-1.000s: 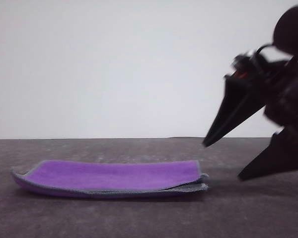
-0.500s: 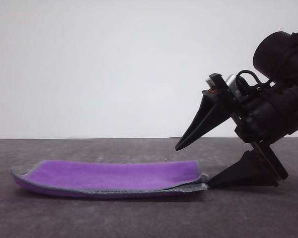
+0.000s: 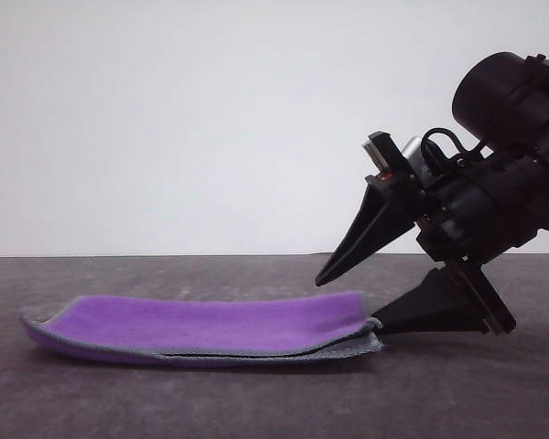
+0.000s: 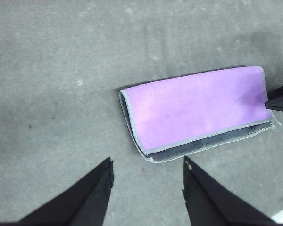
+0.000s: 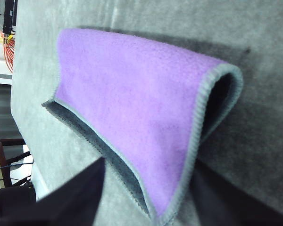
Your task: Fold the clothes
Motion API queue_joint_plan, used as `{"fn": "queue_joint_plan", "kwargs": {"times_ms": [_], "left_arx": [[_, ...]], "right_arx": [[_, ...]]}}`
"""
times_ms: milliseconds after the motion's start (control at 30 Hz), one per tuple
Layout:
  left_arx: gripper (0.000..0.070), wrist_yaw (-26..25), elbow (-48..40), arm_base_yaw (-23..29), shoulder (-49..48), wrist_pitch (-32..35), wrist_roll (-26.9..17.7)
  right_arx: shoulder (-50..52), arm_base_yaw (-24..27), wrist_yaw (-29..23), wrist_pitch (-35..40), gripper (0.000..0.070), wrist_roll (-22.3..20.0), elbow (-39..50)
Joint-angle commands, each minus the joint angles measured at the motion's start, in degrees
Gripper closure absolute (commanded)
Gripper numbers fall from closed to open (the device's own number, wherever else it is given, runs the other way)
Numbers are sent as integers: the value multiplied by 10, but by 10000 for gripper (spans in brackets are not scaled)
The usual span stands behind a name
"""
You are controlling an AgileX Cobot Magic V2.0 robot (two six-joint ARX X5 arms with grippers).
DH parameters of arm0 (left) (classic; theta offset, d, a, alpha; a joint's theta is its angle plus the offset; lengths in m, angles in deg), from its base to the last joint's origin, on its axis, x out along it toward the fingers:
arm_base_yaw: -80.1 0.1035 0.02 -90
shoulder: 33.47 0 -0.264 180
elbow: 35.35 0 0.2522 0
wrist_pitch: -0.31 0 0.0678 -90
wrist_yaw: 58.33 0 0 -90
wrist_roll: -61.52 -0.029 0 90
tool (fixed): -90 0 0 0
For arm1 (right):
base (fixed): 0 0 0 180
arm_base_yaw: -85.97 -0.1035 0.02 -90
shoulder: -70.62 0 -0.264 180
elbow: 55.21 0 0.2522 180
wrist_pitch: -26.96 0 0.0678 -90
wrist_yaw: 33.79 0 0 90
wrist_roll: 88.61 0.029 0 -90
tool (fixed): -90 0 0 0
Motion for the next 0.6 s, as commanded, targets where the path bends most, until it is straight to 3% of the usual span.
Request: {"fn": "queue_joint_plan", "kwargs": {"times_ms": [0,67,100,267,433,567], "left_arx": [[416,1,4,0,5,4,1],[416,1,4,0,5,4,1],[415,1,4,0,5,4,1],[416,1,4,0,5,4,1],[416,1,4,0,5,4,2],[416,1,4,0,5,5,7]], "right_arx": [[-11,-3,-2,8,543,5,-4],[-11,-3,-3,10,671,5,-4],[-11,-3,-3,10,700,4,-4],[-11,-7,0,15,700,1,-4],[-11,-34,18,78,700,40,-10],[-16,-68,2,84,700,45,-38]]}}
